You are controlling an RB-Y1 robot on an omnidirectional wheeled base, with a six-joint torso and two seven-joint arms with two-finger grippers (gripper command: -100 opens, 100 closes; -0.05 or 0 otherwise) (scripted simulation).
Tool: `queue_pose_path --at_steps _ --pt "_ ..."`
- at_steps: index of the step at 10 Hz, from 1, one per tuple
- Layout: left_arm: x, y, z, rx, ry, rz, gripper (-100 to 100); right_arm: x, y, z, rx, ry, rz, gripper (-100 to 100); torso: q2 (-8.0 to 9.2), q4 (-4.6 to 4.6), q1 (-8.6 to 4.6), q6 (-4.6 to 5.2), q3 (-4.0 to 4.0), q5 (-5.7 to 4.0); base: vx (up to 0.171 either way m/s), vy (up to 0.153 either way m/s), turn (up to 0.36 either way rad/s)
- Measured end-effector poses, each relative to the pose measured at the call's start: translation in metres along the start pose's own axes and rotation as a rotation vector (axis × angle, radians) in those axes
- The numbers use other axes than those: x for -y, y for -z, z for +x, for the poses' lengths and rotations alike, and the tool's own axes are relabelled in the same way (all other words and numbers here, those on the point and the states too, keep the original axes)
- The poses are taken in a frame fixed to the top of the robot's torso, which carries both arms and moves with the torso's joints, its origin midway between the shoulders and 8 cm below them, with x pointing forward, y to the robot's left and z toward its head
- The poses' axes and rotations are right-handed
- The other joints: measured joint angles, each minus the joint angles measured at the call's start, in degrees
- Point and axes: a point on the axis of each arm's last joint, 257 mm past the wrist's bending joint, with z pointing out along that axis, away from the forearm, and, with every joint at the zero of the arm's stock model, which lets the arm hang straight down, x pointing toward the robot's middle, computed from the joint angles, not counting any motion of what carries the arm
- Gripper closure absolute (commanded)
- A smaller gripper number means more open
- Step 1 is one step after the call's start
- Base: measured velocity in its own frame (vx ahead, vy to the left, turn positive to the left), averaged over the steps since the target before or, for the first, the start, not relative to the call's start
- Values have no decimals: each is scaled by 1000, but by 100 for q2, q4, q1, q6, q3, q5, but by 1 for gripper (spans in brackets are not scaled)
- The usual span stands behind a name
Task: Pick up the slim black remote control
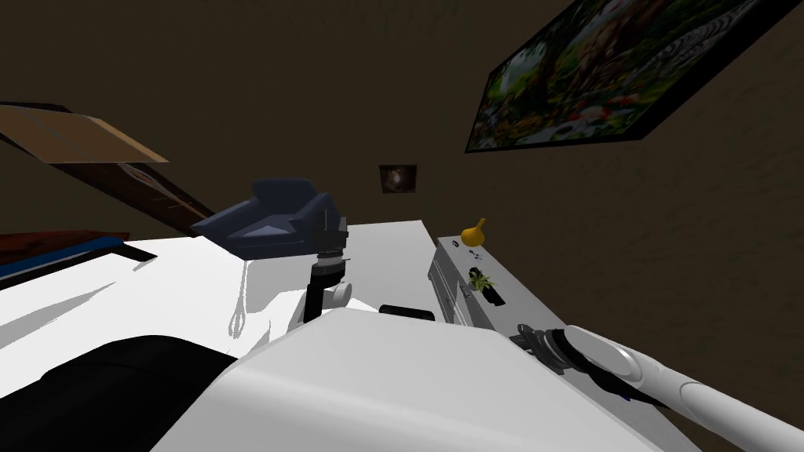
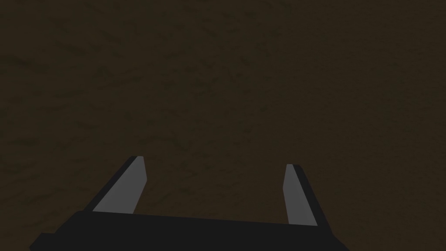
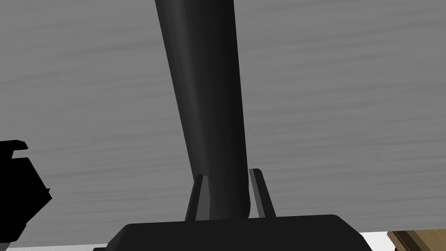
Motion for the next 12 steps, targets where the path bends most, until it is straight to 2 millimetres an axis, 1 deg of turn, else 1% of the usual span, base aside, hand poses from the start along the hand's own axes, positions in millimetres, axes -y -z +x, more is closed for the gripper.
queue_pose_path --at_steps 1,2,3,5,9,11,12 --pt "0 0 0 0 0 0 0 0 0 0 0 0 0 0 0 0 0 -1 0 0 0 0 0" --pt "0 0 0 0 0 0 0 0 0 0 0 0 0 100 0 0 0 -1 0 1 55 -17 -263" --pt "0 0 0 0 0 0 0 4 1 -4 5 16 3 100 -11 -2 -4 12 -6 2 108 -19 -326" --pt "0 0 0 0 0 0 0 7 4 -11 12 53 -1 100 -34 -5 -5 3 -19 0 102 -13 -165" --pt "0 0 0 0 0 0 0 17 14 -23 15 128 -1 100 -24 -4 1 5 -13 4 81 2 -203" --pt "0 0 0 0 0 0 0 22 19 -30 13 169 -3 100 -27 -3 1 1 -14 4 58 1 -108" --pt "0 0 0 0 0 0 0 23 20 -30 13 170 -4 0 -15 -1 0 -3 -8 2 6 1 8"
